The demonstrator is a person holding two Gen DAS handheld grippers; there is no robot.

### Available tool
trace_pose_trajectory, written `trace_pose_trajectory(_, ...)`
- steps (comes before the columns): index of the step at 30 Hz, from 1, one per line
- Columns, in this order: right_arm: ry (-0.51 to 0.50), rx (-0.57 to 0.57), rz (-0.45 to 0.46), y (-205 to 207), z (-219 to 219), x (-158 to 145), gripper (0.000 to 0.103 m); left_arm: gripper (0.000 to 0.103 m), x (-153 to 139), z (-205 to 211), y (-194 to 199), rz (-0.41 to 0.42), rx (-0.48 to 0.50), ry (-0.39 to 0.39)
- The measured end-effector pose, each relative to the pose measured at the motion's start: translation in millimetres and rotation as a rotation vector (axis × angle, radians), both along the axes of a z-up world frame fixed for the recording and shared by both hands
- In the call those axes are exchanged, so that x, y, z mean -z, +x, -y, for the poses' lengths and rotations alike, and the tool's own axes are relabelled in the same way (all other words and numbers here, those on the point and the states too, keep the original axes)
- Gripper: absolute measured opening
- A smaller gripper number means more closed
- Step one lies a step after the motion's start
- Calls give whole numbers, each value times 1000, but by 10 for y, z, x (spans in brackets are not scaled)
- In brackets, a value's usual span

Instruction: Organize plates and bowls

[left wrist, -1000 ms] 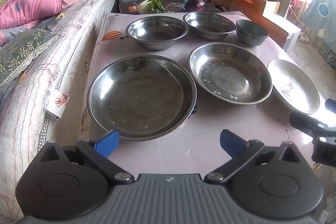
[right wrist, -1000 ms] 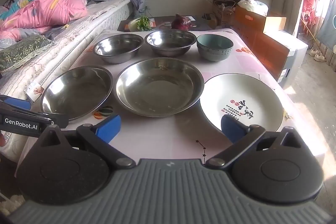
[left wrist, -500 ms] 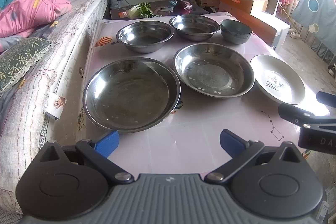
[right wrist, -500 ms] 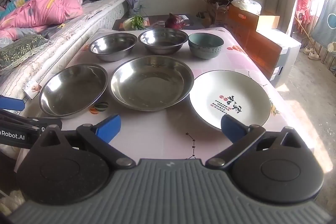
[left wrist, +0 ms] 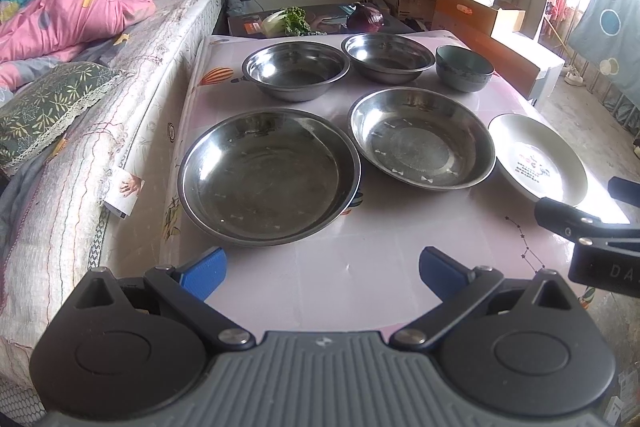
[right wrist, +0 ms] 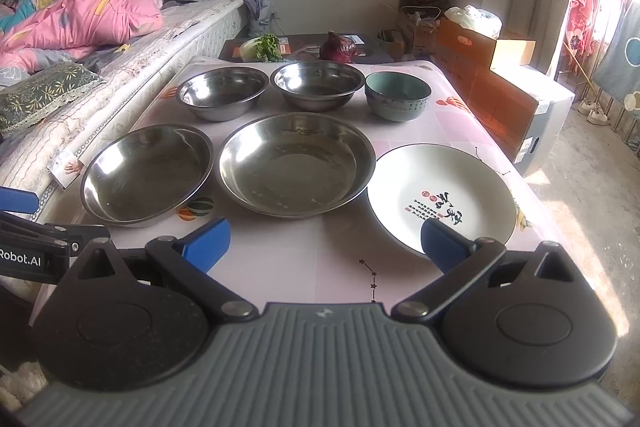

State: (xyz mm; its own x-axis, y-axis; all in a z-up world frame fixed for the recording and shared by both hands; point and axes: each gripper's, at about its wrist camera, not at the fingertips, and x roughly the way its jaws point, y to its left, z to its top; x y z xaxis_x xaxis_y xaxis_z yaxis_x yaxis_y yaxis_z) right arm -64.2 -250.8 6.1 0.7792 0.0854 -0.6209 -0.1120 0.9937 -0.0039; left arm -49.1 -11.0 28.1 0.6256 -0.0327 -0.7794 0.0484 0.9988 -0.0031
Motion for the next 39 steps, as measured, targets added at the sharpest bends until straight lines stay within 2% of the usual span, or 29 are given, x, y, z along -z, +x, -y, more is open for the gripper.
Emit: trace_pose_trajectory(39,-35,-2,-14,49,-35,4,102,103,22,-40,48,-2,-19,6)
